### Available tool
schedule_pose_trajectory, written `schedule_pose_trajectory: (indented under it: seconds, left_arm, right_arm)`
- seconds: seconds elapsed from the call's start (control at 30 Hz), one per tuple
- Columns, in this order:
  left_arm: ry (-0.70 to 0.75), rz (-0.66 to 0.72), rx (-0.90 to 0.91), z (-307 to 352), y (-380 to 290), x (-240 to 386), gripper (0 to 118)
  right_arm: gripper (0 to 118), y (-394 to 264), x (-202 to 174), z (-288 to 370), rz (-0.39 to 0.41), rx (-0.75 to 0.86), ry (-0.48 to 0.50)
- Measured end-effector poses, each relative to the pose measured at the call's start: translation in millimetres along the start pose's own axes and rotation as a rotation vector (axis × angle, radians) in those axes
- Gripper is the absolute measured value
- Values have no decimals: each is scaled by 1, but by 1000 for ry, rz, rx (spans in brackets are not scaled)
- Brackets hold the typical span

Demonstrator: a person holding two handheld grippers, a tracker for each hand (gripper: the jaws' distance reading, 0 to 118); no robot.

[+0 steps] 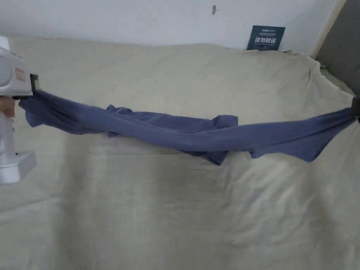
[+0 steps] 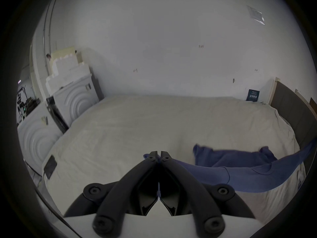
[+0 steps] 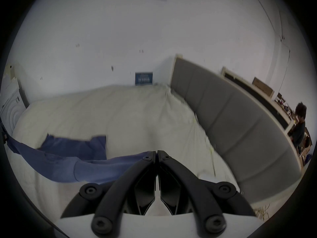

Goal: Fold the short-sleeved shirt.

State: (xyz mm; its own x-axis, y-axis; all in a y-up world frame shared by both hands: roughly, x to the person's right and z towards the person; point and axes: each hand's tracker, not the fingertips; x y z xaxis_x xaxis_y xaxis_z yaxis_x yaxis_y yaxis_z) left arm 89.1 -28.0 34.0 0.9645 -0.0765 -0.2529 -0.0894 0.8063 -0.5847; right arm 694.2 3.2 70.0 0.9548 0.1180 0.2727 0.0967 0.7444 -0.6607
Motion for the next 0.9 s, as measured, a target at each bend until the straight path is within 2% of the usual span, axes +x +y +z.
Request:
schedule_pose_trajectory:
  seconds: [0.1,0.37,0.67,0.9]
  left_arm:
    - [8,19,-50,12,-48,-21,0]
    - [25,33,-182,61,-166,-54,0]
    - [-1,55,-304,102,-240,-111,0]
    - [8,-19,-377,116,-279,-113,0]
  right_arm:
    - [0,-59,17,-5,-7,-80,8]
    - [0,-186,47,8,-90,-208,21]
    - [0,-261,86,38,-122,-289,13]
    - [0,-301,86,43,-79,-372,10]
